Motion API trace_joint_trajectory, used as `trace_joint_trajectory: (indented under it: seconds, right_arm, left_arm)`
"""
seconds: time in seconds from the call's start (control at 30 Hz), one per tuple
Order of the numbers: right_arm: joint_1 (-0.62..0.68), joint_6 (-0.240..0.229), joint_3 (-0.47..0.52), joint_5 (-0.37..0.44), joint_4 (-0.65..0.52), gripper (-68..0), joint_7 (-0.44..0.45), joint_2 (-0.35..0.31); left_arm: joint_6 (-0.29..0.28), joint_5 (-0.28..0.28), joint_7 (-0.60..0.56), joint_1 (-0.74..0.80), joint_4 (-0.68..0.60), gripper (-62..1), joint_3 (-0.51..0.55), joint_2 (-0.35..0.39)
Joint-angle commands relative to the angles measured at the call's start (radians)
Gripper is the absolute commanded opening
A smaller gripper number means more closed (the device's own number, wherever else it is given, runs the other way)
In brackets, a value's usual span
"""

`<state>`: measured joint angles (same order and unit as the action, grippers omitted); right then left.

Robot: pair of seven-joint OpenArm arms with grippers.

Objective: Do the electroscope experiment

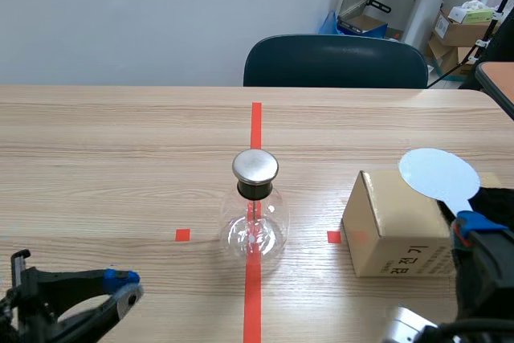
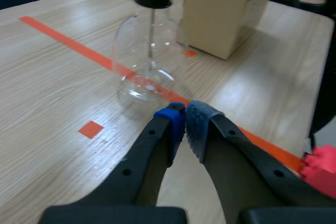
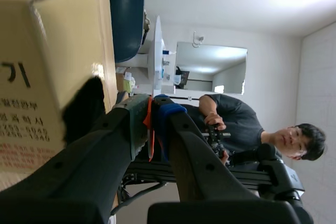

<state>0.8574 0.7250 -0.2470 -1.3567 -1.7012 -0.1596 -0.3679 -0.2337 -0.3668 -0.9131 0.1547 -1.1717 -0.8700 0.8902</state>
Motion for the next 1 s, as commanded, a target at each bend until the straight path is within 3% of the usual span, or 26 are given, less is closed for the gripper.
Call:
trace_joint_trajectory:
  seconds: [0.0, 0.17, 0.3, 0.5, 0.6, 0.73, 0.97]
  right_arm:
    - [0.017, 0.058, 0.04, 0.023, -0.008, -65.8, 0.044, 0.021]
    - [0.072, 0.058, 0.191, 0.137, -0.008, -65.7, 0.249, 0.076]
    - [0.073, 0.058, 0.289, 0.255, -0.008, -65.7, 0.417, 0.1]
    - [0.06, 0.058, 0.407, 0.443, 0.018, -65.8, 0.711, 0.126]
    - [0.023, 0.058, 0.459, 0.477, 0.079, -65.8, 0.836, 0.154]
    - [-0.033, 0.058, 0.515, 0.492, 0.179, -65.8, 0.938, 0.185]
    - [-0.114, 0.058, 0.542, 0.537, 0.32, -65.8, 1.011, 0.185]
  left_arm:
    - [-0.013, -0.003, -0.027, 0.019, -0.025, -40.4, 0.004, 0.006]
    - [-0.054, -0.002, -0.056, 0.068, -0.07, -33.4, 0.002, 0.038]
    - [-0.055, -0.004, -0.06, 0.078, -0.089, -29.1, -0.025, 0.041]
    - [-0.054, -0.017, -0.06, 0.077, -0.12, -28.1, -0.052, 0.04]
    - [-0.051, -0.064, -0.06, 0.077, -0.127, -28.1, -0.052, 0.038]
    - [-0.048, -0.095, -0.059, 0.068, -0.127, -28.1, -0.052, 0.034]
    - [-0.047, -0.101, -0.052, 0.061, -0.127, -28.1, -0.052, 0.024]
